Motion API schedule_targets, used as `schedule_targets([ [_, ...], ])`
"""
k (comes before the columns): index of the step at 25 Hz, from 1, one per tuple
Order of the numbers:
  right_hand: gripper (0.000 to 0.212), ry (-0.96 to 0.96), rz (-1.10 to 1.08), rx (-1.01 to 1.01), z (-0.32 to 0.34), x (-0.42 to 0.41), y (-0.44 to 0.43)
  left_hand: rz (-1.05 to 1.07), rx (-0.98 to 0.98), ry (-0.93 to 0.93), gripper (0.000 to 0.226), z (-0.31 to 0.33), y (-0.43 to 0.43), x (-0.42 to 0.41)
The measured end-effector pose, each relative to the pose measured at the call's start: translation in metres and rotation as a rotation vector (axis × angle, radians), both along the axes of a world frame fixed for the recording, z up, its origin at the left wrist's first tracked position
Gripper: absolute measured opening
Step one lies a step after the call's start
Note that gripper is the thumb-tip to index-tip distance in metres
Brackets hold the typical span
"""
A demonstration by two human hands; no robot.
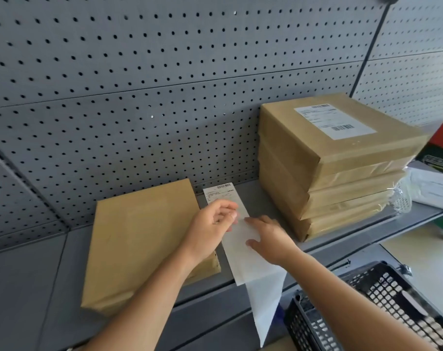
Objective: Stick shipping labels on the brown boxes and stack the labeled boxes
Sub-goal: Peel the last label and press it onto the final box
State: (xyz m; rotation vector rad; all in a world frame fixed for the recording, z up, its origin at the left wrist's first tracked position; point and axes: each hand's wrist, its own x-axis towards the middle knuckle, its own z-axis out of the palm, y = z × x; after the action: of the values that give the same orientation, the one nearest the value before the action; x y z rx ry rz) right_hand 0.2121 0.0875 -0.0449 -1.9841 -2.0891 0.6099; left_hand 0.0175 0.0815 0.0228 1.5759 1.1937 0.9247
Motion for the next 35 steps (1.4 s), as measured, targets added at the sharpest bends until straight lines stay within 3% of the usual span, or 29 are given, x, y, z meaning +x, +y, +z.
schedule_targets([
  [2, 0.043, 0.006, -0.056, 0.111, -0.002, -0.001, 0.003, 0.019, -0.017, -0.023, 0.014, -0.002, 0.002, 0.003],
  [5, 0.023, 0.180, -0.165, 0.264, 0.015, -0.002, 0.005, 0.064, -0.035, -0.076, 0.013, -0.002, 0.003, 0.002],
  [9, 0.016, 0.450, -0.263, 0.421, 0.066, -0.004, 0.003, 0.073, -0.046, -0.101, 0.016, -0.004, 0.003, 0.001],
  [12, 0.014, 0.624, -0.285, 0.480, 0.101, -0.011, -0.008, 0.094, -0.117, -0.195, 0.037, -0.001, 0.003, 0.002],
  [15, 0.014, 0.744, -0.183, 0.463, 0.114, -0.019, -0.024, 0.106, -0.246, -0.298, 0.058, 0.009, 0.004, 0.001],
  [18, 0.021, 0.734, 0.003, 0.386, 0.103, -0.018, -0.041, 0.036, -0.337, -0.429, 0.069, 0.013, 0.010, -0.008],
  [22, 0.030, 0.666, 0.101, 0.231, 0.073, -0.006, -0.051, 0.103, -0.309, -0.467, 0.027, 0.009, 0.014, -0.012],
  [24, 0.032, 0.658, 0.128, 0.129, 0.064, 0.000, -0.050, 0.124, -0.279, -0.469, 0.024, 0.006, 0.014, -0.011],
  [27, 0.032, 0.792, 0.043, 0.075, 0.065, 0.010, -0.043, 0.116, -0.218, -0.381, 0.032, 0.004, 0.013, -0.012],
  [31, 0.029, 0.737, -0.178, 0.293, 0.076, 0.011, -0.016, 0.009, -0.173, -0.345, 0.038, 0.002, 0.010, -0.010],
  [35, 0.037, 0.826, -0.194, 0.194, 0.090, -0.010, 0.011, -0.049, -0.171, -0.353, 0.041, -0.001, 0.010, -0.011],
])
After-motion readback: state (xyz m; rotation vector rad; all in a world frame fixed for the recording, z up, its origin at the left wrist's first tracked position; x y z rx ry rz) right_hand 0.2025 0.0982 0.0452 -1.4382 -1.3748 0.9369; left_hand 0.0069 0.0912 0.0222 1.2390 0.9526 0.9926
